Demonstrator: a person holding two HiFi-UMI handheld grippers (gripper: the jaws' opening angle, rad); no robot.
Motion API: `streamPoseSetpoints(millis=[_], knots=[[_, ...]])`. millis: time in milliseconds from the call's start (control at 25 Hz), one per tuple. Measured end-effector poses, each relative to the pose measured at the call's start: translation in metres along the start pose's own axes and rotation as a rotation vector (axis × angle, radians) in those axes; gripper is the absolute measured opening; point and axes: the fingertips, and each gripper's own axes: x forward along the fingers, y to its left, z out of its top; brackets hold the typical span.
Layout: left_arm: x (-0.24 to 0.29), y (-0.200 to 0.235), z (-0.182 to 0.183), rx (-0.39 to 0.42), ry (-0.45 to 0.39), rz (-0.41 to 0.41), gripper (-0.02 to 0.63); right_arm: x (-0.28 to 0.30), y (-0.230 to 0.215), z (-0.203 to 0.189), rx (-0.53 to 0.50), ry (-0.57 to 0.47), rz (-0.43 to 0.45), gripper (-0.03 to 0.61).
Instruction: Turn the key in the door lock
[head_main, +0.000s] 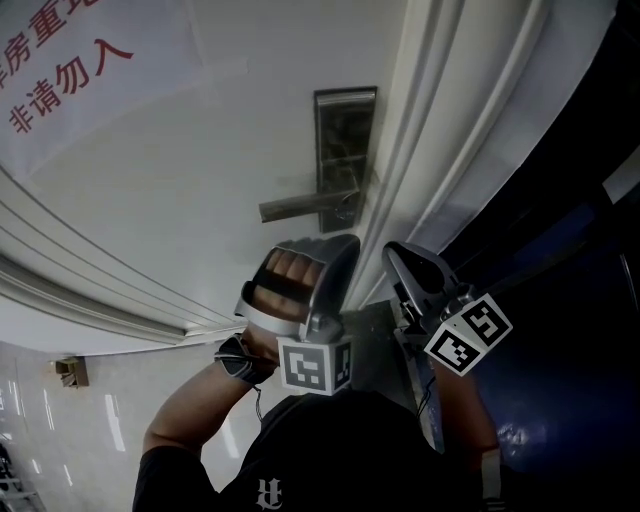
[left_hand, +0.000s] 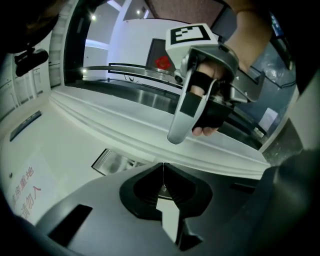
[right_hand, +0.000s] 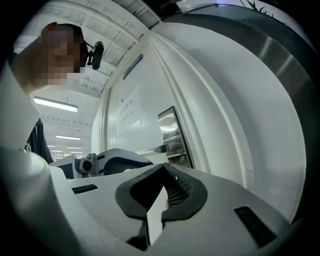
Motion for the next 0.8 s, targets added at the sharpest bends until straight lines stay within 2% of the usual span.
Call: streamPoseSetpoints(millis=[800], knots=[[0.0, 0.0, -0.005, -0.016, -0.04, -0.017, 0.011, 0.018, -0.001, -0.006, 0.019, 0.013, -0.017, 0.015]])
